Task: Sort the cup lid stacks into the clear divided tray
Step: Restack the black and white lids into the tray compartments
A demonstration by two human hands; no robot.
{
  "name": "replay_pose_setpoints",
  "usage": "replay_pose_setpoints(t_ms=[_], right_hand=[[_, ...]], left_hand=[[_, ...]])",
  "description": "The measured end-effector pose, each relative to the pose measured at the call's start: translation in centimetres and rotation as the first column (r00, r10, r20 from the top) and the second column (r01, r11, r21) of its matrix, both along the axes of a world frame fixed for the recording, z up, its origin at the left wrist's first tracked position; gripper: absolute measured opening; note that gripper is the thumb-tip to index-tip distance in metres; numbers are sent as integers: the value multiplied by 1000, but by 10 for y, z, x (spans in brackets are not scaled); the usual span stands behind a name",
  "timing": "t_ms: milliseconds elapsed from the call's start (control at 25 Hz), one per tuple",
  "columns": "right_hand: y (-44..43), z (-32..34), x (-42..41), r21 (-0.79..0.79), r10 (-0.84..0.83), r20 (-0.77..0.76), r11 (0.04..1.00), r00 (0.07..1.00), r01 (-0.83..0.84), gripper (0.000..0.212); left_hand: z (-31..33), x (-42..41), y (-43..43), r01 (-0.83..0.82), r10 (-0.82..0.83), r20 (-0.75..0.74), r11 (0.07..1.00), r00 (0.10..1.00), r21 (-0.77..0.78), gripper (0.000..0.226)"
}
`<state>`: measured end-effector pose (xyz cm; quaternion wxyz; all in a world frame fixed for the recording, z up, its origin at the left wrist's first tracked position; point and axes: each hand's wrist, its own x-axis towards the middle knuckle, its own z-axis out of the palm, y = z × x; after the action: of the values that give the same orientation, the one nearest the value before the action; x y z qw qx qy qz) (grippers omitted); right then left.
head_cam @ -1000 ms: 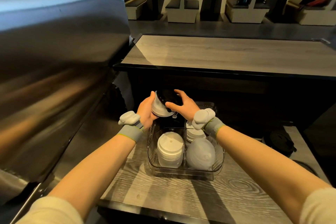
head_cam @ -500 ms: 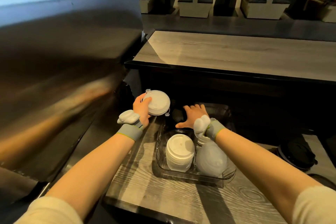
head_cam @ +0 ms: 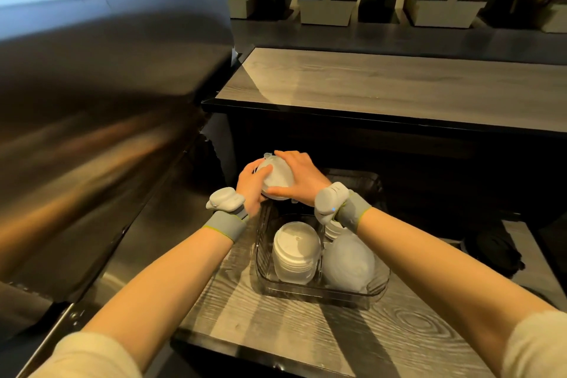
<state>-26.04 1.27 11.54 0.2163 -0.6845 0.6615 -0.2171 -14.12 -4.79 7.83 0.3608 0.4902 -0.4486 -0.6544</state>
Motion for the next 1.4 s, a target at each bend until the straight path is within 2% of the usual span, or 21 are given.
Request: replay_pose_setpoints(t_ms=[80,200,280,360,440,520,640,800,920,960,1040,1120,1160,1200,1240,1320,1400], right_hand=[[2,-1,-5,-26,-82,29,996,996,82,79],[7,-4,-10,-8,-203,211,978,956,209,69],[12,-5,-13,21,-249,351,966,903,258,64],[20,-2,-22,54,-257,437,964,862,260,61],[33,3,-37,113,-205,384,978,900,175,56],[51,6,-51,179,-122,217,980,968,83,52],[83,3,-63,308,-17,15,951,1000,11,54],[117,-21,-73,404,158,-266,914,951,-39,66],[126,-36,-75,411,233,-388,910,892,-59,74],[127,-39,-76,396,220,-399,917,890,-50,72],[124,-33,-77,243,96,-379,970,920,-2,51],[116,-19,-79,-9,-150,-245,988,958,152,28],[112,-12,-78,-97,-233,-138,970,963,221,25],[107,-5,-76,-145,-247,-46,960,968,238,28],[103,1,-74,-148,-203,-3,968,979,201,40],[95,3,-67,-51,-98,-2,994,995,98,70],[87,-1,-65,-27,-130,28,991,991,130,74]], left_hand=[[1,-4,5,17,-7,-107,996,994,92,43],[1,-4,12,58,-26,-192,985,981,162,45],[1,-6,19,51,-28,-177,991,984,127,40],[3,-8,25,22,-16,-97,998,995,55,30],[4,-12,28,-29,30,-28,1000,999,4,21],[8,-16,32,-64,64,16,998,998,-22,20],[7,-27,39,-97,98,65,995,993,-14,42],[8,-48,62,-52,54,68,998,996,-21,46],[13,-56,79,-29,29,51,1000,998,5,47],[13,-57,83,-16,15,51,1000,999,14,48],[14,-58,87,15,-16,74,1000,997,11,48],[15,-59,90,27,-27,89,1000,996,2,48],[16,-60,91,29,-29,93,1000,995,-4,49],[17,-61,92,38,-37,94,999,995,-11,49],[18,-62,93,52,-50,88,999,995,-17,50],[20,-64,94,80,-79,54,997,995,-14,48],[23,-65,94,108,-108,-13,994,994,12,43]])
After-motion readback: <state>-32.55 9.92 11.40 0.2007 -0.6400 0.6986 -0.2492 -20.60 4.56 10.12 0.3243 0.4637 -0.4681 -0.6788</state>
